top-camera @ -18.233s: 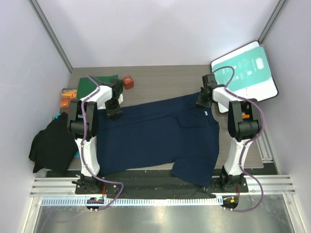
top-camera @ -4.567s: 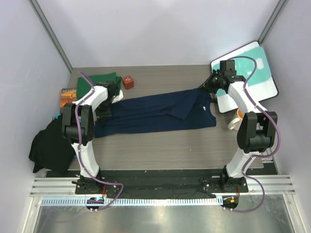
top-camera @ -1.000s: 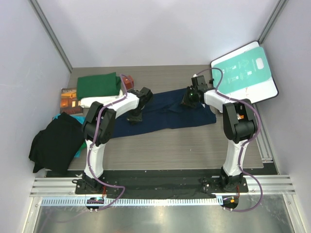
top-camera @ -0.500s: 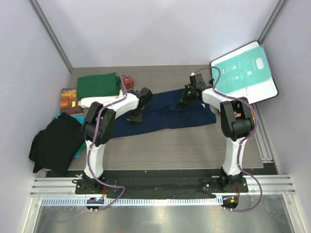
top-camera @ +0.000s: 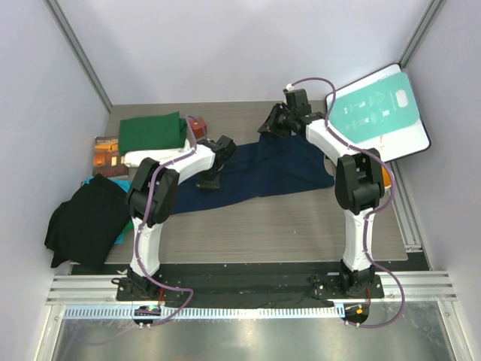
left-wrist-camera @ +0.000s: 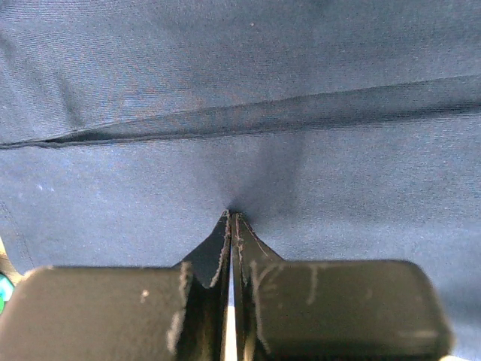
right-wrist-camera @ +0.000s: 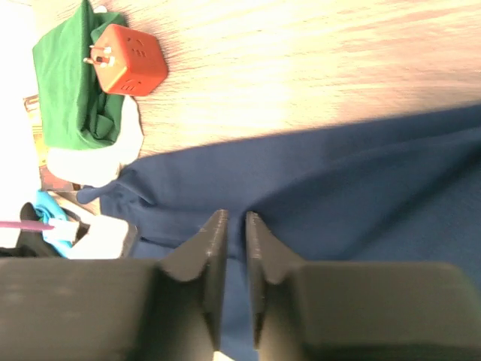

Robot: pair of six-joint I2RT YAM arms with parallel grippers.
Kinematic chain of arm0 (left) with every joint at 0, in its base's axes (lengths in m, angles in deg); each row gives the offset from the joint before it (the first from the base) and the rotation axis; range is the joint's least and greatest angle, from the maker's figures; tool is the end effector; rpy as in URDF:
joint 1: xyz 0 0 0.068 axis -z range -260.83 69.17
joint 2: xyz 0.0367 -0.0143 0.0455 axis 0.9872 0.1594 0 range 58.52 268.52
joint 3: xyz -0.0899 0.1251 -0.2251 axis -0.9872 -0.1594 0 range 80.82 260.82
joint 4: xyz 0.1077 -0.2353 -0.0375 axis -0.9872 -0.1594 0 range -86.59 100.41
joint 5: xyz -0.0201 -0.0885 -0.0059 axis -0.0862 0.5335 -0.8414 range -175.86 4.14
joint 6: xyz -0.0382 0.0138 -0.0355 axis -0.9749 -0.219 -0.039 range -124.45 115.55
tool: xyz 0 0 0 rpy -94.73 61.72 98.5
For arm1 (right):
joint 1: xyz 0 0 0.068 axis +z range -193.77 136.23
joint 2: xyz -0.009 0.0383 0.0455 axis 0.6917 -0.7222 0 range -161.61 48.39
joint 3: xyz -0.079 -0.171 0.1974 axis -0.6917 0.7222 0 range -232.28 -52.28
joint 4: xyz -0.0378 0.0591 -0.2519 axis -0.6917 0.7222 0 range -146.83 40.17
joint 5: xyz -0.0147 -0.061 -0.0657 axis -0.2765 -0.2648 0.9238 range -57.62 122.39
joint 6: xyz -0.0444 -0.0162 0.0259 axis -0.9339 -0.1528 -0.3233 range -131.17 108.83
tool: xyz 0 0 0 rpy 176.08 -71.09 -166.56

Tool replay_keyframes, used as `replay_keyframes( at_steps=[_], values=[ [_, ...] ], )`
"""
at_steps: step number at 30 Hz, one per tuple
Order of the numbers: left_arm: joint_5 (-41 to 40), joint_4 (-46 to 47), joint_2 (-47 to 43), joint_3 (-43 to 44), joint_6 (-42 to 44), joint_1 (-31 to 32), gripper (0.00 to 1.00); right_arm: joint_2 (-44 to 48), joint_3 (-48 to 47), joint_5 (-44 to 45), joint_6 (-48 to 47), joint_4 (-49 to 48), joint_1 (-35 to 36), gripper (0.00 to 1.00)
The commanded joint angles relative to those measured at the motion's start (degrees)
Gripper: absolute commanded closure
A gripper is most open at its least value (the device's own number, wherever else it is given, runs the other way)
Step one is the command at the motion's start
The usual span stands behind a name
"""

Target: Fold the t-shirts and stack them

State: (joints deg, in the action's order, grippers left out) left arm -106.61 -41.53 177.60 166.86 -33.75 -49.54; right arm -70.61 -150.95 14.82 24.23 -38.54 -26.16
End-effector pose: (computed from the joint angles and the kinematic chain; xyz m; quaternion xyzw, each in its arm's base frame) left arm 0.3447 -0.1947 0.1540 0.0091 0.9827 0.1337 0.1279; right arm 0.4570 0.1562 0.2482 0.0724 0.8901 0.3143 0.3221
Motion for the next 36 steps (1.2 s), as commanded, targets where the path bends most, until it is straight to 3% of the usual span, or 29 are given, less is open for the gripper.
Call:
replay_keyframes(
  at_steps=[1,3,12,17,24,28,31,36],
  values=[
    [6.9,2.2,5.1,-4.0,-1.3,0.8,1.00,-5.8,-6.6,-2.6,2.2,0.3,1.6,0.73],
    [6.9,2.0,5.0,-4.0,-1.2,0.8,1.00,-8.9,-10.7,-2.8,2.0,3.8,1.7,0.65],
    [6.7,1.8,4.8,-4.0,-0.9,0.8,1.00,-7.5,-9.7,0.5,-0.4,4.9,1.7,0.63],
    [6.9,2.2,4.8,-4.3,-1.0,0.8,1.00,2.9,-1.7,3.1,-3.6,4.5,1.7,0.63],
    [7.6,2.2,4.4,-4.7,-1.5,0.8,1.00,12.0,10.7,-0.1,-5.3,7.6,1.7,0.63],
    [7.0,2.5,3.3,-6.0,-1.6,0.8,1.00,18.0,25.7,7.0,-3.9,6.4,1.8,0.64],
    [7.2,2.4,3.4,-6.1,-1.7,0.8,1.00,17.4,30.3,7.8,-3.4,5.9,1.9,0.66],
    [7.5,2.3,3.5,-6.1,-1.7,0.8,1.00,12.7,29.5,8.2,-4.0,4.7,2.0,0.72]
  ],
)
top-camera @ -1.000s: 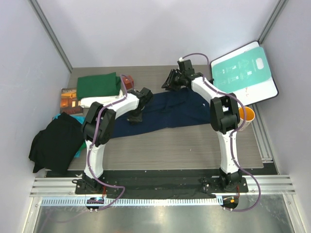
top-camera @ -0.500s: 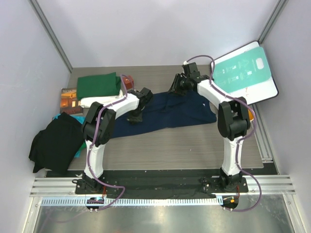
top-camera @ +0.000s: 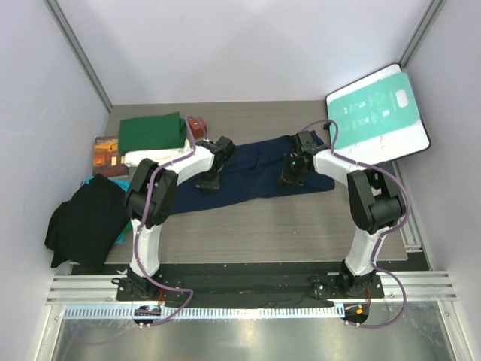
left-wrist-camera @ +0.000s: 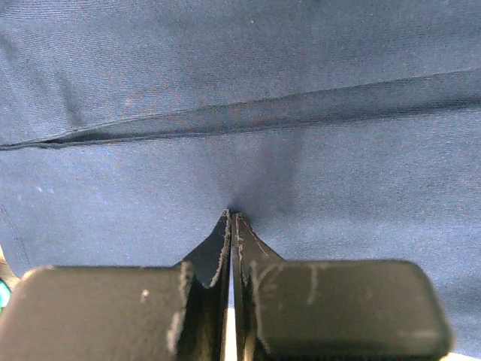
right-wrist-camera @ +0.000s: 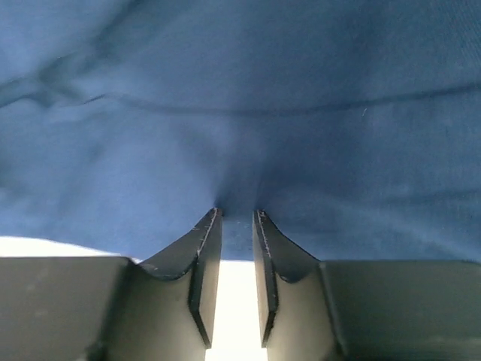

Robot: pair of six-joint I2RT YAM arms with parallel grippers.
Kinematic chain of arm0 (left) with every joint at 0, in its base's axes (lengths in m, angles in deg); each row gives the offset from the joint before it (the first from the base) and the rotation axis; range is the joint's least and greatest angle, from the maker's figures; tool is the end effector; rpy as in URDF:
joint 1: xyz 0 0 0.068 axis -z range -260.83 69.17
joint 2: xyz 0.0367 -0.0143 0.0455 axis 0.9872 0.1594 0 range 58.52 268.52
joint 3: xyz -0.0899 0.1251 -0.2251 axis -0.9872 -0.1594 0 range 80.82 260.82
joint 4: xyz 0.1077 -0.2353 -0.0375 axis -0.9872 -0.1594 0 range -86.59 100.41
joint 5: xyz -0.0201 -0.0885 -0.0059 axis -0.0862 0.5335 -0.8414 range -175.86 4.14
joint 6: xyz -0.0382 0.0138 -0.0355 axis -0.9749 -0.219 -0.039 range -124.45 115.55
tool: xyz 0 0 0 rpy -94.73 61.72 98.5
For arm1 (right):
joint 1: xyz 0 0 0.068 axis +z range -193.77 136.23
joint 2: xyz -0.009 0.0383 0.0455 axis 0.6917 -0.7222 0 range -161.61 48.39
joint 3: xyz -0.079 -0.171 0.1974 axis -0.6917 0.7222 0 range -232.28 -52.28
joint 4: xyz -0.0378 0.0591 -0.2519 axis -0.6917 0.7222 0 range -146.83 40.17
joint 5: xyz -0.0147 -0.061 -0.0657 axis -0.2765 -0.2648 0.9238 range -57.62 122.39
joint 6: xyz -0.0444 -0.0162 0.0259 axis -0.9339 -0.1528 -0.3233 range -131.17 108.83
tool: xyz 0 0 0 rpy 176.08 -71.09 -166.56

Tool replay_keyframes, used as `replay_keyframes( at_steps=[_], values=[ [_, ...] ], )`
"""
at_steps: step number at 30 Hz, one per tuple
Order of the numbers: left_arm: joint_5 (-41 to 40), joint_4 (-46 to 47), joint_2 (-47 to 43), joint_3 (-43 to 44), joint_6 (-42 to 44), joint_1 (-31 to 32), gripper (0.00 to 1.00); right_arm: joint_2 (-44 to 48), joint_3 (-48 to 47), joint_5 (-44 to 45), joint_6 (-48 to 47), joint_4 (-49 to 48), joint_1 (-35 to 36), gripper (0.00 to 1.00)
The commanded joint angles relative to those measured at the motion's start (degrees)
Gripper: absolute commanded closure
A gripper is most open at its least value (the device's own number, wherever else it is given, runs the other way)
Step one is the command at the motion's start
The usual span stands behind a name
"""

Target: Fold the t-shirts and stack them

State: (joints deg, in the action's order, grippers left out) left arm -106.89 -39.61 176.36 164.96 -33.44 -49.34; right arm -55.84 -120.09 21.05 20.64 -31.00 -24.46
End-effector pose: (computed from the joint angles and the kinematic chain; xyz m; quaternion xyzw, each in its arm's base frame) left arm 0.3410 -0.1939 0.1542 0.0113 0.9817 0.1304 0.1383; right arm 0.3453 0.1283 0.1759 0.0817 0.9629 0.1894 0.1740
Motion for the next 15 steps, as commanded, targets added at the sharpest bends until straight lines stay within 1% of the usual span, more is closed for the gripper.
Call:
replay_keyframes(
  at_steps=[1,6,11,15],
  values=[
    [7.6,0.4,4.7,-4.4,-2.0,0.6,1.00,-2.7,-2.3,1.8,-0.6,-3.2,0.1,0.74],
    [6.6,0.1,4.7,-4.5,-1.8,0.6,1.00,-5.5,-5.7,0.9,-0.8,-4.3,0.2,0.75],
    [6.6,0.0,5.4,-4.2,-1.6,0.6,1.00,-5.5,-8.7,1.5,-1.1,-3.7,0.2,0.75],
    [6.7,0.0,5.9,-3.9,-1.6,0.6,1.00,-7.7,-11.5,2.4,-1.8,-3.1,0.1,0.75]
  ],
)
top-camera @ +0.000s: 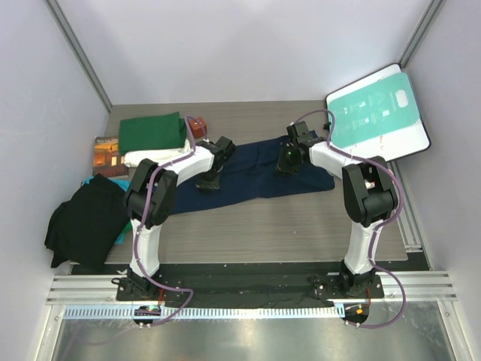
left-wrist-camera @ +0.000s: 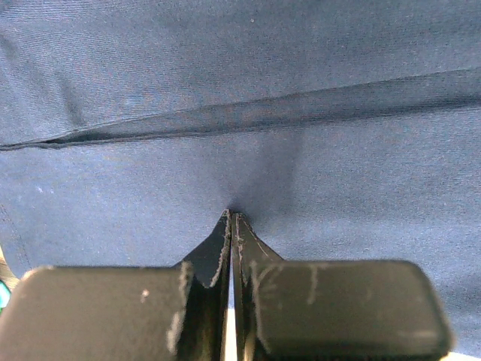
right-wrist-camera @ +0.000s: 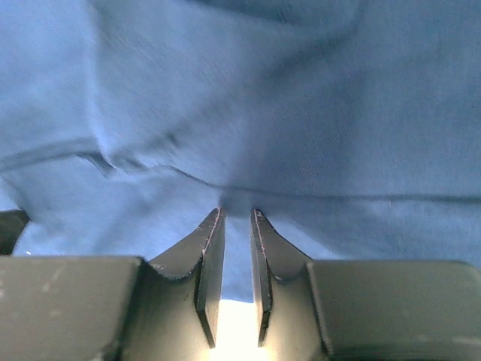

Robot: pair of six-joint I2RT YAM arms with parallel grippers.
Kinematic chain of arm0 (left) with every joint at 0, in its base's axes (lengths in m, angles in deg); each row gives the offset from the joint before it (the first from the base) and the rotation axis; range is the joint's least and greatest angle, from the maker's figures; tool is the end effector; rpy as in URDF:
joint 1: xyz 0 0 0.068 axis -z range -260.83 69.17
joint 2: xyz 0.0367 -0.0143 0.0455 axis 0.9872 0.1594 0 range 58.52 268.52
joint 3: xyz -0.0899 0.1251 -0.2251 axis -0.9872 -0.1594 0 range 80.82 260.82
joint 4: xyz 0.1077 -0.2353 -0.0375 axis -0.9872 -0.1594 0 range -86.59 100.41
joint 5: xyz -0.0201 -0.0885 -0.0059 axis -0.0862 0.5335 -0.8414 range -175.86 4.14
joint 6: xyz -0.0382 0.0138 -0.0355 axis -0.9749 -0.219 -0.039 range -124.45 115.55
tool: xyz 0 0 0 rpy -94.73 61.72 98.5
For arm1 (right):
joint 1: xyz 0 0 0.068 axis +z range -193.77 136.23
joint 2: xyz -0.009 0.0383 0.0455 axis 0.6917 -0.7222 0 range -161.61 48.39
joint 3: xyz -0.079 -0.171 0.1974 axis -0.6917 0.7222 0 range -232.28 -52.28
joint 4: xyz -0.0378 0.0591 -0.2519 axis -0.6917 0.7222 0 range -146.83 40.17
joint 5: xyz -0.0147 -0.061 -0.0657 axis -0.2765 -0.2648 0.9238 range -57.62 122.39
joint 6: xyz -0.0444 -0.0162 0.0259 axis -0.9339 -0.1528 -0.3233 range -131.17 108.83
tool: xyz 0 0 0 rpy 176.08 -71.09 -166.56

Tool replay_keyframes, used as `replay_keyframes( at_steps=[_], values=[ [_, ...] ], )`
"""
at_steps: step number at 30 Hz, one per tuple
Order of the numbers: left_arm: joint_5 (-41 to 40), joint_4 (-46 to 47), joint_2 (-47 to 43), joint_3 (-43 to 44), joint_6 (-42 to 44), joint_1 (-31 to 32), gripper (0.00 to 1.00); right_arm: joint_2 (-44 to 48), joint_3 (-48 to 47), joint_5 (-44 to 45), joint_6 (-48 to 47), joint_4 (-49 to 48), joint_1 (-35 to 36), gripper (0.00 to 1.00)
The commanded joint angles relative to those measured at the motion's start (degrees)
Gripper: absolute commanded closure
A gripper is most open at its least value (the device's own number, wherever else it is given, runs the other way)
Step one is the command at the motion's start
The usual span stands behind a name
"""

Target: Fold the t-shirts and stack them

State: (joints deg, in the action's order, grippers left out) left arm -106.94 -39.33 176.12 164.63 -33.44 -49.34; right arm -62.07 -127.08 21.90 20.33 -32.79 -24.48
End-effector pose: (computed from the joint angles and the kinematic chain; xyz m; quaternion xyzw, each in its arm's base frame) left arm 0.3404 -0.1934 0.1544 0.0110 0.9815 0.1299 0.1399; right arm 0.3767 0.1386 0.1727 0.0785 0.9583 0.1913 0.1974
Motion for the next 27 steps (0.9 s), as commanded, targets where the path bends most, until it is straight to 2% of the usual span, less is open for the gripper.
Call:
replay_keyframes(
  at_steps=[1,11,17,27],
  values=[
    [6.8,-0.2,6.3,-3.6,-1.6,0.6,1.00,-2.2,-5.5,1.8,-1.5,-1.3,0.2,0.75],
    [6.6,-0.2,6.6,-3.7,-1.4,0.6,1.00,-12.5,-14.0,3.0,-2.5,-1.0,0.1,0.75],
    [7.2,0.3,7.3,-3.8,-1.4,0.6,1.00,-13.4,-14.8,2.0,-0.1,-5.6,0.1,0.75],
    [7.1,0.4,7.0,-4.7,-1.2,0.7,1.00,-17.0,-24.2,0.7,1.4,-4.8,0.1,0.75]
  ],
)
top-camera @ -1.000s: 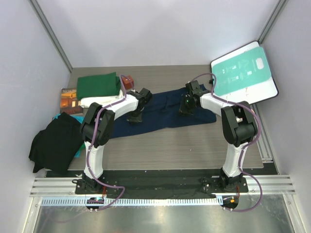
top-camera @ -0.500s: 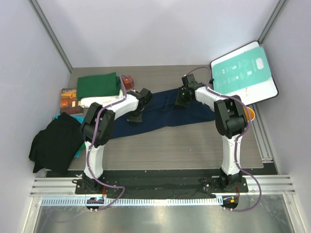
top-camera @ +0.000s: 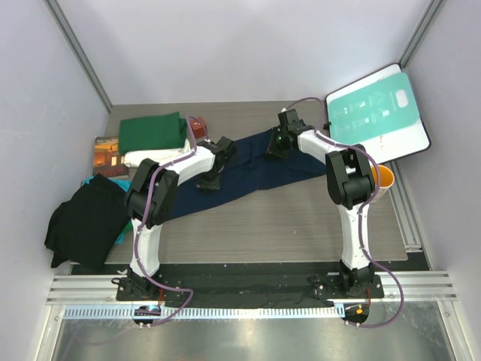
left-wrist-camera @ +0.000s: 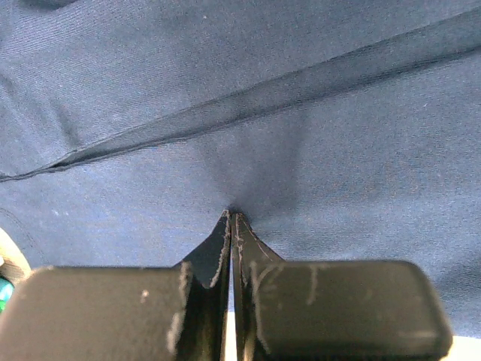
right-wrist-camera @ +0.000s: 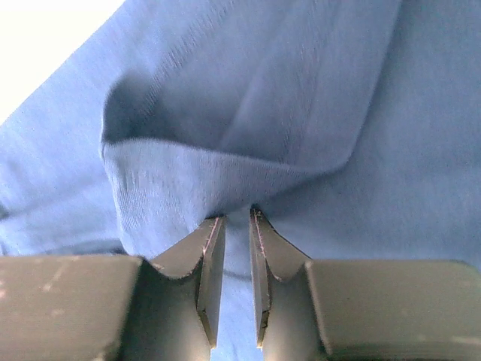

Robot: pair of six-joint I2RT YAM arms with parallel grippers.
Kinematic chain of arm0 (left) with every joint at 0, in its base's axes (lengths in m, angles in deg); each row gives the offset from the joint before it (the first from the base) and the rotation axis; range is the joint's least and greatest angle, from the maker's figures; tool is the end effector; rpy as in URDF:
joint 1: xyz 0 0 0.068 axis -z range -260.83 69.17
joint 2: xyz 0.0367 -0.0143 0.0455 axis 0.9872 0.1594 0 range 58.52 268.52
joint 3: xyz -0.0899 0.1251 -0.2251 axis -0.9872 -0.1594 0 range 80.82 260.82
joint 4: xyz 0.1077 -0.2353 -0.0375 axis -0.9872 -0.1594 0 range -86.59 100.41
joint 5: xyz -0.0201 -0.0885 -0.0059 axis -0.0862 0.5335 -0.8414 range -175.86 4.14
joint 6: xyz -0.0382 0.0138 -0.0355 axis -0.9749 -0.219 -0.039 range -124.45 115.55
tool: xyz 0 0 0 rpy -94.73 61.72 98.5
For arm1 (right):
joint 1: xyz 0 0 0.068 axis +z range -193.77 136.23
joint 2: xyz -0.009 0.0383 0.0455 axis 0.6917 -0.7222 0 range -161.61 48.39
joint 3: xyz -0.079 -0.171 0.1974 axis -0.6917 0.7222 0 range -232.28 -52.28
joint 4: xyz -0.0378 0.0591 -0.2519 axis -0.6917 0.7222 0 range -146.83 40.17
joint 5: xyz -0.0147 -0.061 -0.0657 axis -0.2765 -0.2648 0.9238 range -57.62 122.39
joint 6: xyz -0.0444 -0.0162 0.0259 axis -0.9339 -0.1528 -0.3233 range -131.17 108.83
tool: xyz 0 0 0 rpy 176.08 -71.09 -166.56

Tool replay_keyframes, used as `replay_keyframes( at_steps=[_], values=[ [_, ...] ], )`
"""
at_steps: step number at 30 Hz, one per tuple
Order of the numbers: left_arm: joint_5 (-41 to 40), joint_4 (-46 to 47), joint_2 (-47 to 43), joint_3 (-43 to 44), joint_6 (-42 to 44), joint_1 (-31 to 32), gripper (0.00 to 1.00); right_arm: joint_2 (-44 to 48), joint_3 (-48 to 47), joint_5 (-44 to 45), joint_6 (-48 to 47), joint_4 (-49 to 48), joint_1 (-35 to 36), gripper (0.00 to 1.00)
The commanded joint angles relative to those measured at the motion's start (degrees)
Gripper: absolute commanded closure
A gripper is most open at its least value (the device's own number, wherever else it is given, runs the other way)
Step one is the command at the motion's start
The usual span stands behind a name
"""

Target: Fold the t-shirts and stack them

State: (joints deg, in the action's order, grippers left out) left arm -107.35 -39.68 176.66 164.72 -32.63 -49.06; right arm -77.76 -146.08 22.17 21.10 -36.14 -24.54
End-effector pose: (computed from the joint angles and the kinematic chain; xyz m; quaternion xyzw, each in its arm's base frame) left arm 0.3396 -0.1949 0.1513 0.0214 0.9811 0.1371 0.1351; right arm 0.4515 0.1641 0.1592 0.0793 0.9417 0.2132 0.2478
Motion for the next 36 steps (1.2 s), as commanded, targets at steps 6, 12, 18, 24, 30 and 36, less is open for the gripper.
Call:
replay_keyframes(
  at_steps=[6,12,18,24,30,36],
  values=[
    [7.4,0.8,6.7,-5.1,-1.7,0.6,1.00,-3.5,-9.1,0.5,0.5,-0.3,0.2,0.74],
    [7.6,0.8,6.9,-5.1,-1.6,0.9,1.00,-7.5,-13.2,-0.7,1.0,0.3,0.2,0.74],
    [7.6,0.8,7.4,-5.1,-1.5,1.0,1.00,-9.6,-15.4,-4.1,2.2,-0.7,0.4,0.74],
    [8.0,0.8,8.1,-4.8,-1.3,1.0,1.00,-8.1,-14.1,-8.9,1.8,-5.1,1.4,0.73],
    [7.7,0.6,7.5,-4.8,-1.3,1.1,1.00,-6.1,-13.3,-6.0,0.3,-2.9,1.4,0.73],
    [5.8,-0.3,5.0,-5.6,-2.4,1.1,1.00,5.0,-2.6,3.2,-3.1,-0.8,1.3,0.72]
  ],
)
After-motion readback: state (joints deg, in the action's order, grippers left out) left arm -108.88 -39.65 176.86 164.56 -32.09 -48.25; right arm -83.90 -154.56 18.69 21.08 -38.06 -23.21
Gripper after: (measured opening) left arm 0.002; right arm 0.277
